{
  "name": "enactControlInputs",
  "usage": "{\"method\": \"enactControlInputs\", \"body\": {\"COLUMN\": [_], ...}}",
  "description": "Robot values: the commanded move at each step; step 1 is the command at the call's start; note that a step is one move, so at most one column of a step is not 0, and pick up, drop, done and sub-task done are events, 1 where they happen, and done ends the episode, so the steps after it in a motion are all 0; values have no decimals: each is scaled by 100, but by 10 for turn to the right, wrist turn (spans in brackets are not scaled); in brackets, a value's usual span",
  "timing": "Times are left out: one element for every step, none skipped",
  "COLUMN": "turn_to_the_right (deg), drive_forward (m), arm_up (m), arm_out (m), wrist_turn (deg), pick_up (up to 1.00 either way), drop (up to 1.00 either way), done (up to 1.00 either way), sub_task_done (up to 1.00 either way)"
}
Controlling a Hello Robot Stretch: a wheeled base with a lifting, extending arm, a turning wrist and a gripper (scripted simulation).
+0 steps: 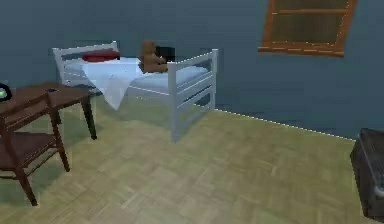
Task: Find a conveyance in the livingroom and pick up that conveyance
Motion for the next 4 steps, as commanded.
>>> {"method": "enactControlInputs", "body": {"turn_to_the_right": [450, 450, 450, 420], "drive_forward": [0, 0, 0, 0], "arm_up": [0, 0, 0, 0], "arm_out": [0, 0, 0, 0], "wrist_turn": [0, 0, 0, 0], "pick_up": [0, 0, 0, 0], "drop": [0, 0, 0, 0], "done": [0, 0, 0, 0], "sub_task_done": [0, 0, 0, 0]}}
